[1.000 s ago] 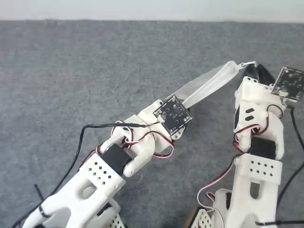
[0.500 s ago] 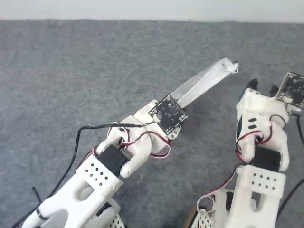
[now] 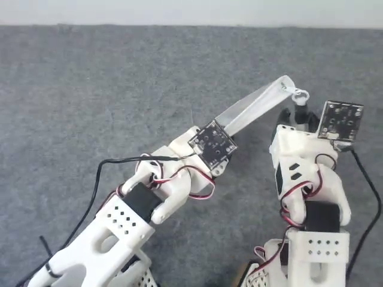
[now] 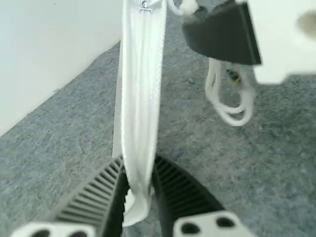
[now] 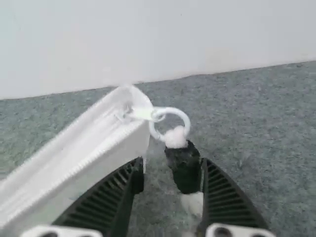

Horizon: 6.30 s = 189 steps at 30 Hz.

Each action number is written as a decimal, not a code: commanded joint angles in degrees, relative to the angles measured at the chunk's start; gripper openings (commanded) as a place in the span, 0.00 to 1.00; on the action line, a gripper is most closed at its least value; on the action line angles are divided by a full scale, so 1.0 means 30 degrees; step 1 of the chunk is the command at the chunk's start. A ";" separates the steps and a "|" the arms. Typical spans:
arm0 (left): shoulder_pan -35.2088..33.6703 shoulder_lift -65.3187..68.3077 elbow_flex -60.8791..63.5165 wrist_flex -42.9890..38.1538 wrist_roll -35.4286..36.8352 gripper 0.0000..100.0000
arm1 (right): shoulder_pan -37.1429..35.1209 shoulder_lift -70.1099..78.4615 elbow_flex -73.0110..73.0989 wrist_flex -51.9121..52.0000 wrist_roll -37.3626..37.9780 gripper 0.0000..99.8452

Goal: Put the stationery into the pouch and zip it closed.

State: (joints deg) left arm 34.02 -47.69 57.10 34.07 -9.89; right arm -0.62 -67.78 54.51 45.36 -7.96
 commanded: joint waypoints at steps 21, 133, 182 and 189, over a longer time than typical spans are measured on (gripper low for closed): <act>-0.7619 -0.9260 0.1011 0.0352 0.0410 0.01 | -0.0220 -0.0337 0.3018 -0.4205 -0.0264 0.16; -1.1780 -1.4886 0.3912 -0.0615 0.8264 0.01 | -0.0103 -1.2117 0.8615 -0.5143 0.2403 0.01; -1.5121 -1.8901 1.3143 0.7238 0.4308 0.01 | 0.0777 -1.2059 1.3978 0.4469 0.4425 0.01; -1.5179 -1.8901 1.3143 1.0813 0.4308 0.01 | 0.0806 -1.2029 1.3978 0.8278 0.4542 0.01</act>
State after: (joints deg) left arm -11.43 -103.25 97.27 63.52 3.65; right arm 1.49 -102.95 95.21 66.46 4.88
